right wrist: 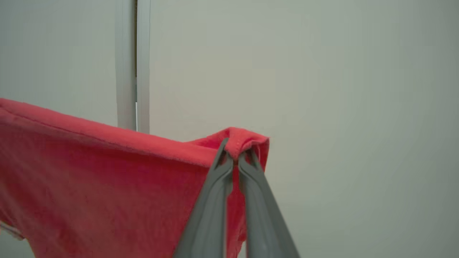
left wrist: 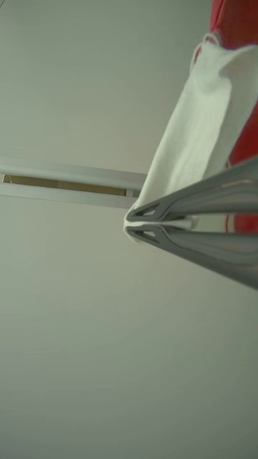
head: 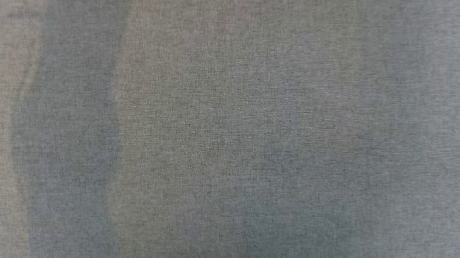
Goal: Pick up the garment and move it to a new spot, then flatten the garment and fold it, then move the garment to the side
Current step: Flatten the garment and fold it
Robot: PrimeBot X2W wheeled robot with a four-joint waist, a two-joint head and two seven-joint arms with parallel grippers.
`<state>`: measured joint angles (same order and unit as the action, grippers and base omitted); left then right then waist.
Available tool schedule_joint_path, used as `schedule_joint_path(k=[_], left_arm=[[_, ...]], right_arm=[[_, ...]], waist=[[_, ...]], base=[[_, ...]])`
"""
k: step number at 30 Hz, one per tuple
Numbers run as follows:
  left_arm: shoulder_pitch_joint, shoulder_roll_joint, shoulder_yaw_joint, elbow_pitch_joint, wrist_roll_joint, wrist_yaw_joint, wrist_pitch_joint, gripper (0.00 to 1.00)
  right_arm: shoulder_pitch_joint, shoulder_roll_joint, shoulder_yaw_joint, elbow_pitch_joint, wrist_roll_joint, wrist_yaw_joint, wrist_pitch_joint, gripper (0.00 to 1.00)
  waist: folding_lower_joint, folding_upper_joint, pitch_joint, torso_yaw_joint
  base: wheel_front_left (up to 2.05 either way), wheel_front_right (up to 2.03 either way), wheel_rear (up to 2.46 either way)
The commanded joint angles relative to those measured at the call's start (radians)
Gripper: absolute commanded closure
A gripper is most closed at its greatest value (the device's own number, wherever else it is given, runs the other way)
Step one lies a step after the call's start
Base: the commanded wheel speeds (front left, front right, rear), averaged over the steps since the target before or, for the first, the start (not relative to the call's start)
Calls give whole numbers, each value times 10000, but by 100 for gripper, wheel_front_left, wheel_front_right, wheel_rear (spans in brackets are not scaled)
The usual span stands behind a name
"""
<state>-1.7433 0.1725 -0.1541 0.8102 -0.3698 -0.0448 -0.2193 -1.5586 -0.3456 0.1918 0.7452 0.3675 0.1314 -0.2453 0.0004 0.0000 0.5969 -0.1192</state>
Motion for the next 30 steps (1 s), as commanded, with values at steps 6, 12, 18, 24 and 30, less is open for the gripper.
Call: schedule_joint_path(k=[6, 12, 18, 24, 30], left_arm=[[654, -107, -181, 853, 210, -367, -453, 100], [2472, 21, -183, -21, 724, -542, -460, 100], [4945, 323, -213, -1018, 1249, -721, -448, 100], [7158, 692, -479, -1598, 1680, -825, -451, 100], [9133, 1068, -779, -1891, 1861, -847, -451, 100]], right_arm=[[1012, 170, 359, 585, 639, -13, -201, 100], [2670, 171, 859, 501, 1197, -13, -208, 100], [4001, -20, 1727, 777, 1916, -13, -202, 100], [4875, -394, 3050, 1107, 2811, -13, -203, 100], [5653, -876, 4517, 1340, 3633, -13, -8, 100]], waist=[[-4, 0, 574, 393], [-4, 0, 306, 594], [-4, 0, -417, 772], [-4, 0, -1249, 970], [-4, 0, -2197, 1198]], base=[[0, 0, 0], [0, 0, 0], [0, 0, 0], [0, 0, 0], [0, 0, 0]])
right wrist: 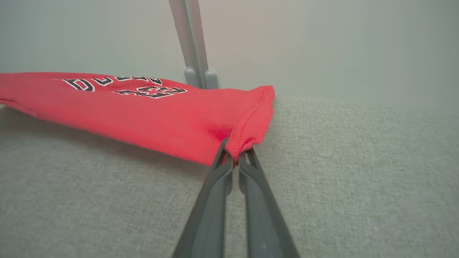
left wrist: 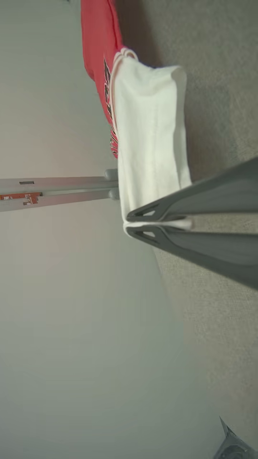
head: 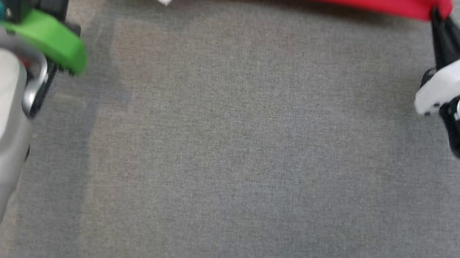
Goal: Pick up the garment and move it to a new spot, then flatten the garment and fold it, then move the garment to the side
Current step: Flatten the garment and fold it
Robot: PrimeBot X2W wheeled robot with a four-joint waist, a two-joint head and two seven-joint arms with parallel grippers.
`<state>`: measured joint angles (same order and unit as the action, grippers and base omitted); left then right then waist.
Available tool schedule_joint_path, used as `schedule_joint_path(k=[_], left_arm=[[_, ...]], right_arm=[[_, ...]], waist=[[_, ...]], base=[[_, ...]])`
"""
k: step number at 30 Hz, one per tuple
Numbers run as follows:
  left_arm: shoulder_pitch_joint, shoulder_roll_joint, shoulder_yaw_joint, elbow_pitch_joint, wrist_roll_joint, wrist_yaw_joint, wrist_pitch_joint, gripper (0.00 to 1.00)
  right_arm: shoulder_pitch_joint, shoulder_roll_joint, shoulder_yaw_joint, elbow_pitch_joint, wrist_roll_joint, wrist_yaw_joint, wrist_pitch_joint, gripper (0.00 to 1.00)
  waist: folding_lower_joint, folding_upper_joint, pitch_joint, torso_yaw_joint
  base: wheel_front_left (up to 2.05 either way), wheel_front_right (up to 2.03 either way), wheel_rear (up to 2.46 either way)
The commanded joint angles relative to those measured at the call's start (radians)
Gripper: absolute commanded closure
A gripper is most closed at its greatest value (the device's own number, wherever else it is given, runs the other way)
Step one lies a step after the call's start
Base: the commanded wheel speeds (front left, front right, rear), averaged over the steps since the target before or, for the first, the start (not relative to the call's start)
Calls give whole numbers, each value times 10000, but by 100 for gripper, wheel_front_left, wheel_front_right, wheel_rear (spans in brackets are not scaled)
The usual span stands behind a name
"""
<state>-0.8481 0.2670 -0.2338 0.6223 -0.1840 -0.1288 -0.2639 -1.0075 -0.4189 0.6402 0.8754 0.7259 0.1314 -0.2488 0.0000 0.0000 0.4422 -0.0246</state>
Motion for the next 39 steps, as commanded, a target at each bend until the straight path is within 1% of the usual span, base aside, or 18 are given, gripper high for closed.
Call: schedule_joint_path(k=[1, 6, 14, 18, 22, 24, 30, 34, 39], left_arm=[[466, 199, -56, -24, 43, -11, -5, 100], [1836, 525, -652, -86, 54, 2, -5, 100], [3404, 1088, -1873, -173, -522, -1, -4, 100], [4089, 1459, -2797, -470, -1009, -2, -4, 100], [4635, 2012, -3740, -949, -1589, -3, -2, 100], [5013, 2376, -4261, -1318, -2043, -3, -2, 100], [5733, 3093, -4900, -2130, -2671, -3, 222, 100], [6191, 3601, -5110, -2850, -2954, -3, 578, 100], [6711, 4253, -5210, -3962, -3195, 0, 1200, 100]], right_arm=[[269, -231, 274, 35, 175, -13, 82, 100], [836, -705, 1393, -5, 840, -15, 297, 100], [1535, -1434, 2988, -305, 1759, -16, 734, 100], [1870, -1847, 3811, -627, 2238, -16, 1139, 100], [2179, -2258, 4452, -886, 2808, -15, 1628, 100], [2432, -2610, 4926, -1253, 3288, -16, 2010, 100], [2907, -3341, 5701, -2334, 4355, -15, 2903, 100], [3177, -3949, 6039, -3359, 5040, -15, 3765, 100], [3385, -4712, 6206, -4352, 5776, -15, 4962, 100]], waist=[[0, 0, -786, 281], [0, 0, -1517, 414], [0, 0, -2472, 533], [0, 0, -2899, 561], [0, 0, -3294, 594], [0, 0, -3605, 628], [0, 0, -4192, 543], [0, 0, -4336, 446], [0, 0, -4332, 353]], base=[[0, 0, 0], [0, 0, 0], [0, 0, 0], [0, 0, 0], [0, 0, 0], [0, 0, 0], [0, 0, 0], [0, 0, 0], [0, 0, 0]])
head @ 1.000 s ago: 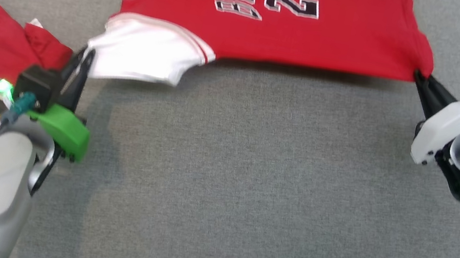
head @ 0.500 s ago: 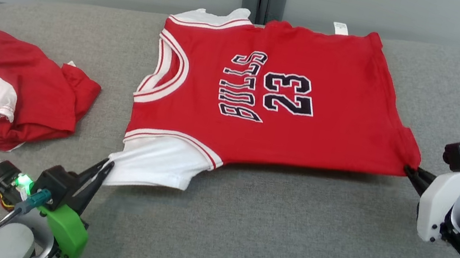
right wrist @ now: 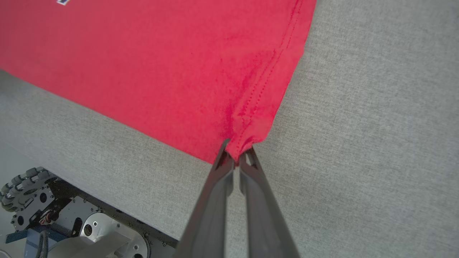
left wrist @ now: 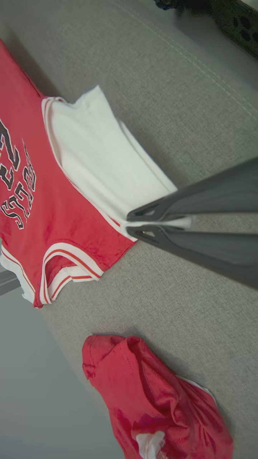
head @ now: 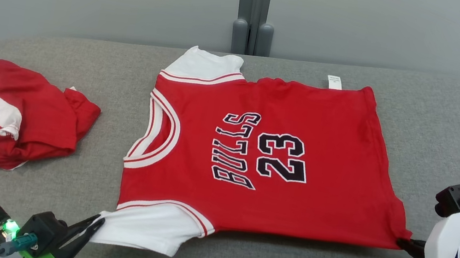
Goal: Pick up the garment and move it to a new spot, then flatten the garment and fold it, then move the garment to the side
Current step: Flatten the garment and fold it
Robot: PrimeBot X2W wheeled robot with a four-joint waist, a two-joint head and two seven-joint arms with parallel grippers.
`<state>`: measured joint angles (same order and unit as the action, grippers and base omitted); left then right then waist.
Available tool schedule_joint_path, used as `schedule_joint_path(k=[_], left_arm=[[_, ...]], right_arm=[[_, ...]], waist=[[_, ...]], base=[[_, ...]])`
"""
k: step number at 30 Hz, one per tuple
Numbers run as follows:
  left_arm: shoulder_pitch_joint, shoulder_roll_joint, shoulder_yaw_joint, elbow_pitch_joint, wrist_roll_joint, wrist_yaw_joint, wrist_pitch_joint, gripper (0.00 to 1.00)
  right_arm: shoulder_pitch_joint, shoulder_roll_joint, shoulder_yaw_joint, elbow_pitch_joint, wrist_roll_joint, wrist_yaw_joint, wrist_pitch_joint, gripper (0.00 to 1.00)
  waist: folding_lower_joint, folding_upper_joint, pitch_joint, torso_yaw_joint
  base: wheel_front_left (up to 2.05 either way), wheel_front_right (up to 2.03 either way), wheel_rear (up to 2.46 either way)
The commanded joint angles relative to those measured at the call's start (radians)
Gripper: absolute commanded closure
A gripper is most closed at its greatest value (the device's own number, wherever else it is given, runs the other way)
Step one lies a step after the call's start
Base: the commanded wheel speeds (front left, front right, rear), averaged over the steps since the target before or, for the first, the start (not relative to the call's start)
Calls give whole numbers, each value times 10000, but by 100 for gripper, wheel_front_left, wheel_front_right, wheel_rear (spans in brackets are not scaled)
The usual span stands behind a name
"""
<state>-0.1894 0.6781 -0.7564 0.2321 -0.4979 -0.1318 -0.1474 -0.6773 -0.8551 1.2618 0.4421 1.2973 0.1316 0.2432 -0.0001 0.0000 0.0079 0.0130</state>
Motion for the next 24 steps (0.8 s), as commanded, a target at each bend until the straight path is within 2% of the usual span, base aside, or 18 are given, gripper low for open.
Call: schedule_joint_path(k=[1, 5, 9, 17, 24], left_arm=[[183, 246, 23, -242, -84, 62, 139, 100], [61, 591, 160, -819, -54, 255, 474, 100], [-443, 586, 251, -1026, 2, 360, 834, 100], [-2092, 304, 142, -664, 404, 200, 1331, 100], [-3758, -194, -47, 324, 609, 104, 1481, 100]], right_arm=[[87, -446, 1, -122, 180, -17, 164, 100], [-182, -677, 8, -345, 391, -17, 399, 100], [-619, -561, 3, -356, 204, -17, 334, 100], [-1972, -121, -49, -145, -34, -17, 760, 100], [-2972, 244, -15, 425, -245, -17, 1138, 100]], waist=[[1, 0, 21, -34], [1, 0, 185, -77], [1, 0, 544, -115], [1, 0, 1646, -223], [1, 0, 2422, -278]], base=[[0, 0, 0], [0, 0, 0], [0, 0, 0], [0, 0, 0], [0, 0, 0]])
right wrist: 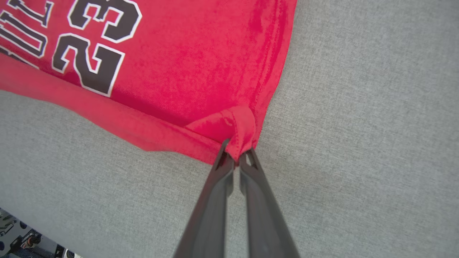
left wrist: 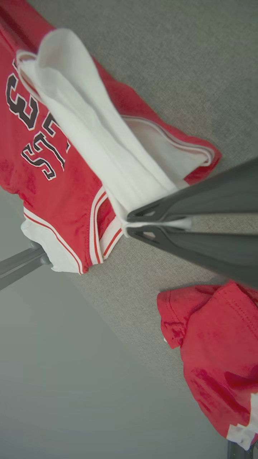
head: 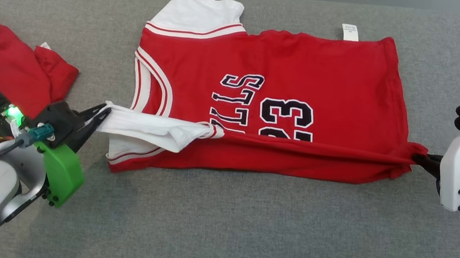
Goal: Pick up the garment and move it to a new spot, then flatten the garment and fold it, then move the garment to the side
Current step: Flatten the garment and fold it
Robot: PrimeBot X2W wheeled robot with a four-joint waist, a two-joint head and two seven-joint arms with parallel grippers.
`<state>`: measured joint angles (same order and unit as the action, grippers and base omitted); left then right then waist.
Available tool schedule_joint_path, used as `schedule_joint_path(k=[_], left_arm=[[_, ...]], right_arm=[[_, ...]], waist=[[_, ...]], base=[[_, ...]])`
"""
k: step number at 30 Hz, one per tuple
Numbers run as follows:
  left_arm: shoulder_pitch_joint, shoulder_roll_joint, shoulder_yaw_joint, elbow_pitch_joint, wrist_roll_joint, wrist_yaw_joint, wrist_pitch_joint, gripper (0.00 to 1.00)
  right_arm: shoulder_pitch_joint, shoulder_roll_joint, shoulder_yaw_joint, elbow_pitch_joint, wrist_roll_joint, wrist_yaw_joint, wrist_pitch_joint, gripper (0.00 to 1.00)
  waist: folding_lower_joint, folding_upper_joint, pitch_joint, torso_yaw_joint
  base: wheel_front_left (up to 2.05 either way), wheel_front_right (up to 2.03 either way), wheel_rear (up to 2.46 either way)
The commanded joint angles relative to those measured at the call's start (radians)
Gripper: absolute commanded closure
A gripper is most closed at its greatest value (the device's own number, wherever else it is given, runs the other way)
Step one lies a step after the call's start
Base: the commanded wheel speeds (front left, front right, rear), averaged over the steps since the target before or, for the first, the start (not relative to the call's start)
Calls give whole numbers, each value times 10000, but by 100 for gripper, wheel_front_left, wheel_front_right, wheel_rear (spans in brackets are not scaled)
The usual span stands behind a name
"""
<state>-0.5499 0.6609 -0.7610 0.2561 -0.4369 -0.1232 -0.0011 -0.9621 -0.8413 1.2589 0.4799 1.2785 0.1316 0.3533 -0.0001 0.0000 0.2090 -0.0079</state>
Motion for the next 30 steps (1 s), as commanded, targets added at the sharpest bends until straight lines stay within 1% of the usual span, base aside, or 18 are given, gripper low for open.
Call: schedule_joint_path(k=[1, 3, 9, 10, 11, 12, 13, 14, 15, 16, 18, 20, 22, 26, 28, 30], left_arm=[[-310, -79, -9, 260, -44, 5, 55, 100], [-612, -230, -4, 631, -177, -17, 66, 100], [-1346, -420, -311, 1469, -104, -51, -60, 100], [-1467, -471, -364, 1611, -97, -55, -69, 100], [-1540, -539, -382, 1737, -156, -57, -50, 100], [-1608, -623, -411, 1918, -261, -55, 38, 100], [-1654, -688, -434, 2111, -328, -57, 179, 89], [-1710, -731, -467, 2228, -335, -58, 224, 68], [-1817, -808, -455, 2362, -349, -46, 172, 9], [-1869, -904, -373, 2505, -437, 35, 138, 0], [-1948, -1053, -234, 2737, -496, 204, -80, 0], [-1962, -1211, -129, 2910, -537, 383, -377, 0], [-1892, -1349, -13, 3042, -647, 495, -676, 0], [-1571, -1618, 342, 3126, -939, 870, -1501, 0], [-1388, -1768, 612, 3034, -1106, 1128, -1975, 0], [-1165, -1961, 971, 2839, -1326, 1434, -2350, 0]], right_arm=[[-218, 173, 21, 106, -94, -17, 56, 100], [-411, 319, 37, 245, -153, -17, 77, 100], [-773, 632, 87, 520, -322, -17, -6, 100], [-868, 648, 88, 591, -427, -17, -162, 97], [-949, 666, 83, 655, -526, -17, -353, 25], [-945, 719, 77, 769, -505, -17, -504, 0], [-919, 790, 71, 842, -433, -17, -623, 0], [-941, 825, 47, 922, -394, -17, -738, 0], [-996, 859, -1, 1002, -391, -17, -934, 0], [-1031, 902, -43, 1046, -382, -15, -1123, 0], [-969, 1056, -253, 1112, -100, -15, -1567, 0], [-931, 1093, -374, 1184, -143, -14, -2112, 0], [-874, 1110, -452, 1343, -375, -15, -2810, 0], [-601, 1329, -593, 1528, -900, -9, -4561, 0], [-427, 1391, -751, 1685, -1038, -11, -5422, 0], [-201, 1517, -959, 1782, -1241, -11, -5937, 0]], waist=[[1, 0, 496, -95], [1, 0, 656, -151], [1, 0, 1005, -268], [1, 0, 1052, -278], [1, 0, 1084, -283], [1, 0, 1112, -288], [1, 0, 1133, -293], [1, 0, 1146, -296], [1, 0, 1157, -291], [1, 0, 1155, -283], [1, 0, 1118, -283], [1, 0, 1045, -280], [1, 0, 926, -280], [1, 0, 598, -270], [1, 0, 407, -266], [1, 0, 215, -249]], base=[[0, 0, 0], [0, 0, 0], [0, 0, 0], [0, 0, 0], [0, 0, 0], [0, 0, 0], [0, 0, 0], [0, 0, 0], [0, 0, 0], [0, 0, 0], [0, 0, 0], [0, 0, 0], [0, 0, 0], [0, 0, 0], [0, 0, 0], [0, 0, 0]])
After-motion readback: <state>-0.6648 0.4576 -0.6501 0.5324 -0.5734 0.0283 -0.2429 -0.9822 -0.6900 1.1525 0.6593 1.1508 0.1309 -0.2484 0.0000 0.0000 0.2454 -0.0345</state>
